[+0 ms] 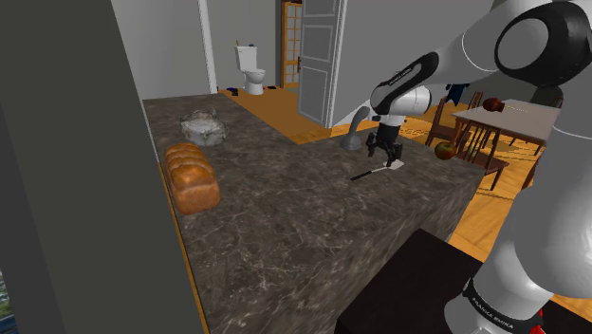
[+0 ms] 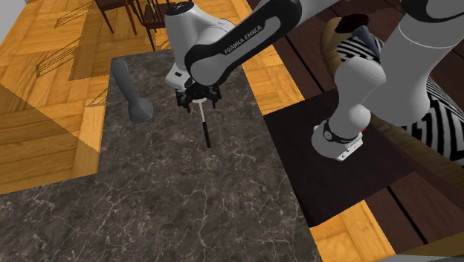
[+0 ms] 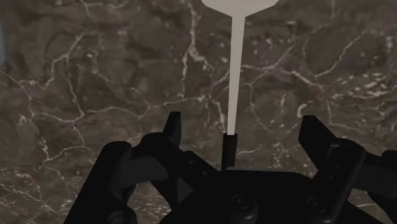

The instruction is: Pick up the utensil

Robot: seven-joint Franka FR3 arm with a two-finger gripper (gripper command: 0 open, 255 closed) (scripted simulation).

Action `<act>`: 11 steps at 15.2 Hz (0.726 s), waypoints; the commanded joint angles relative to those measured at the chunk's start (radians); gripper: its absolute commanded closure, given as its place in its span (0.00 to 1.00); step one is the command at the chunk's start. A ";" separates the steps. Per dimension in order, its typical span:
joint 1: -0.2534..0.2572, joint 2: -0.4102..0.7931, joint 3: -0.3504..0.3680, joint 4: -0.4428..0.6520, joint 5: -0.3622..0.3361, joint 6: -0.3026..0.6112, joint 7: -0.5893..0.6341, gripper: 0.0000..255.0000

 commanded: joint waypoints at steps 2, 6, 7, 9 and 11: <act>-0.010 0.039 0.009 -0.007 0.039 0.033 -0.033 0.00; -0.018 0.067 0.018 -0.016 0.068 0.061 -0.054 0.00; -0.019 0.069 0.019 -0.016 0.069 0.062 -0.056 1.00; -0.019 0.068 0.018 -0.015 0.069 0.061 -0.055 1.00; -0.019 0.068 0.018 -0.015 0.069 0.061 -0.056 1.00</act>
